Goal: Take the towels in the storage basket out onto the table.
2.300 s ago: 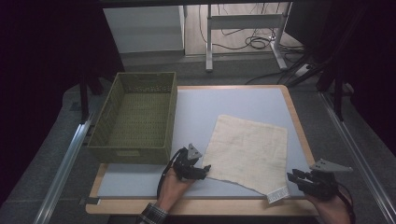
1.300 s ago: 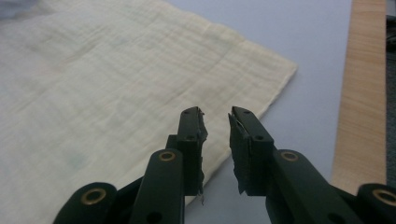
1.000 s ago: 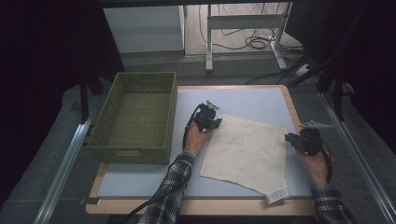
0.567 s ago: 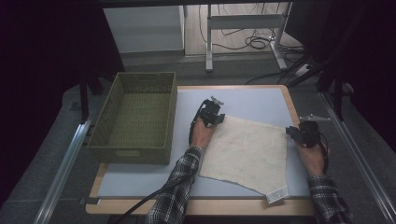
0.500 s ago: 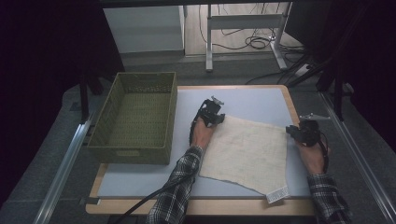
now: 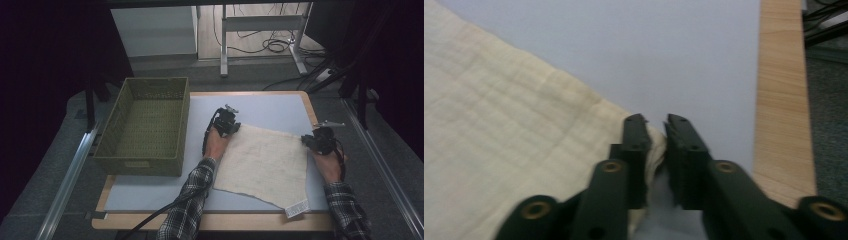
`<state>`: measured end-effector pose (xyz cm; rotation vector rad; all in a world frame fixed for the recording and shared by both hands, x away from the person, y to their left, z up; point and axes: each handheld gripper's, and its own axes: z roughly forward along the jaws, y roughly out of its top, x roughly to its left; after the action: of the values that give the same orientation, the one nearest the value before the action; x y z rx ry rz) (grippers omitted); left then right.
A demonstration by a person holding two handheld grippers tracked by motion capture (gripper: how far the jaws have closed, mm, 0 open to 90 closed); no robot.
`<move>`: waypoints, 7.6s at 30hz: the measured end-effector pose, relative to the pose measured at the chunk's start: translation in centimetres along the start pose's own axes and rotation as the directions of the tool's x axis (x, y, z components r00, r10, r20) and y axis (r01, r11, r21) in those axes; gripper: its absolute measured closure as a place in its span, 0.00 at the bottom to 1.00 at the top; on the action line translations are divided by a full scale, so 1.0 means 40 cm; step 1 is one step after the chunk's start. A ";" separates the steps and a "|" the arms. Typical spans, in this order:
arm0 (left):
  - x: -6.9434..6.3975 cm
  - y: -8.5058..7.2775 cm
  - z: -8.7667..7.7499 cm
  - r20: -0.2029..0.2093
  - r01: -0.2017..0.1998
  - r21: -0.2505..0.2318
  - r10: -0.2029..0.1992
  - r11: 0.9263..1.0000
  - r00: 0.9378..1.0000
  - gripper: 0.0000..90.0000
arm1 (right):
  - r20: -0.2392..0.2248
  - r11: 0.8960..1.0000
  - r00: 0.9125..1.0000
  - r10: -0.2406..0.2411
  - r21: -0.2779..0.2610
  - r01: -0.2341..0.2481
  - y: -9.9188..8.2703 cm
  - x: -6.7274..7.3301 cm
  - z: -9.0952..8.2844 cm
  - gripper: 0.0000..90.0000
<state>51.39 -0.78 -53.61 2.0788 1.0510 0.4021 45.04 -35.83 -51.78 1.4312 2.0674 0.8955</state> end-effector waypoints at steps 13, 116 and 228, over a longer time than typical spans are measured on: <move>0.030 0.017 -0.064 -0.090 -0.015 -0.037 0.012 0.999 0.996 0.97 | -0.019 1.000 1.000 0.000 -0.006 0.000 0.058 0.015 -0.002 0.96; -0.193 -0.398 -0.428 0.208 -0.067 -0.074 0.081 0.995 0.975 0.69 | -0.308 0.993 0.944 -0.120 -0.037 0.114 -0.284 0.195 -0.370 0.74; -0.088 -0.277 -0.275 -0.010 0.012 0.001 -0.012 1.000 1.000 0.36 | -0.387 0.977 0.899 -0.206 -0.035 0.209 -0.131 0.286 -0.207 0.46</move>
<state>36.90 5.95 -54.40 2.0729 1.0690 0.4064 32.03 -28.45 -50.15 1.0694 2.4567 1.1554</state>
